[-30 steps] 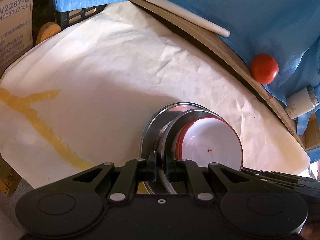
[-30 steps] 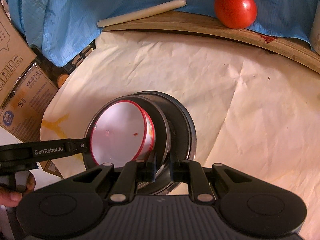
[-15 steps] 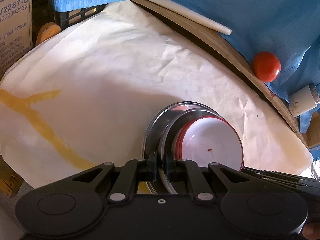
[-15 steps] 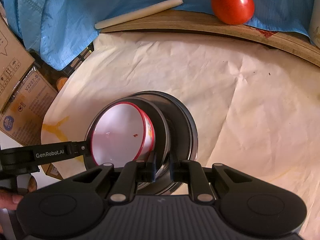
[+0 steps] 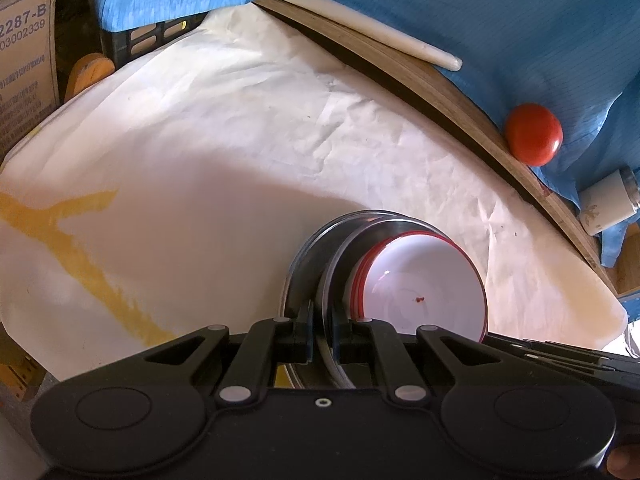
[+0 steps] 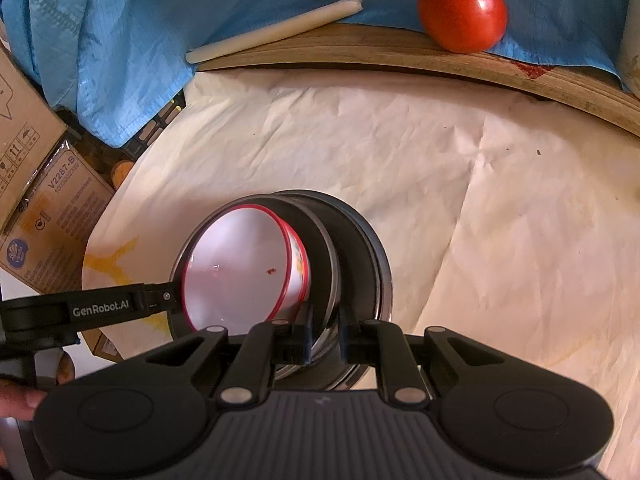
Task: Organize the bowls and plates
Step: 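Carry the stack with both grippers toward the middle of the paper, then lower the stack onto the paper and open both grippers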
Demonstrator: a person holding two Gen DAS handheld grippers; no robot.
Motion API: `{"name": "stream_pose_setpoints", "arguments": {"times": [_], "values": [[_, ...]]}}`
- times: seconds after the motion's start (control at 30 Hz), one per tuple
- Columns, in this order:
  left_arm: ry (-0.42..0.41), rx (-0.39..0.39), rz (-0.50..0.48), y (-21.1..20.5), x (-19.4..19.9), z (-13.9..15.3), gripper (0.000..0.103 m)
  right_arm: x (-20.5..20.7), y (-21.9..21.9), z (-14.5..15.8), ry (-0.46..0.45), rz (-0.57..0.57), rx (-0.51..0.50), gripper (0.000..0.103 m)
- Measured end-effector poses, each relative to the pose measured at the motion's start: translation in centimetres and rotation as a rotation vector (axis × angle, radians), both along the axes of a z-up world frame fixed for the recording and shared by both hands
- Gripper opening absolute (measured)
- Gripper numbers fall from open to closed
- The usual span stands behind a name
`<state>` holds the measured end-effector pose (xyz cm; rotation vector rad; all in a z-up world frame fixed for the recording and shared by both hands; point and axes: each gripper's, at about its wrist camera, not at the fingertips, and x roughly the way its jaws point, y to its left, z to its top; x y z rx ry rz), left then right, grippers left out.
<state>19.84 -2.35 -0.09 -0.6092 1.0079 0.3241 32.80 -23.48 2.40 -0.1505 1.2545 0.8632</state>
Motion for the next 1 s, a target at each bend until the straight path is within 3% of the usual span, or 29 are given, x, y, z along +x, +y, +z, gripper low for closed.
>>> {"name": "stream_pose_setpoints", "arguments": {"times": [1.0], "values": [[0.036,0.032,-0.011,-0.32,0.45,-0.01,0.007,0.13,-0.19,0.04,0.005,0.016,0.017,0.017]]}}
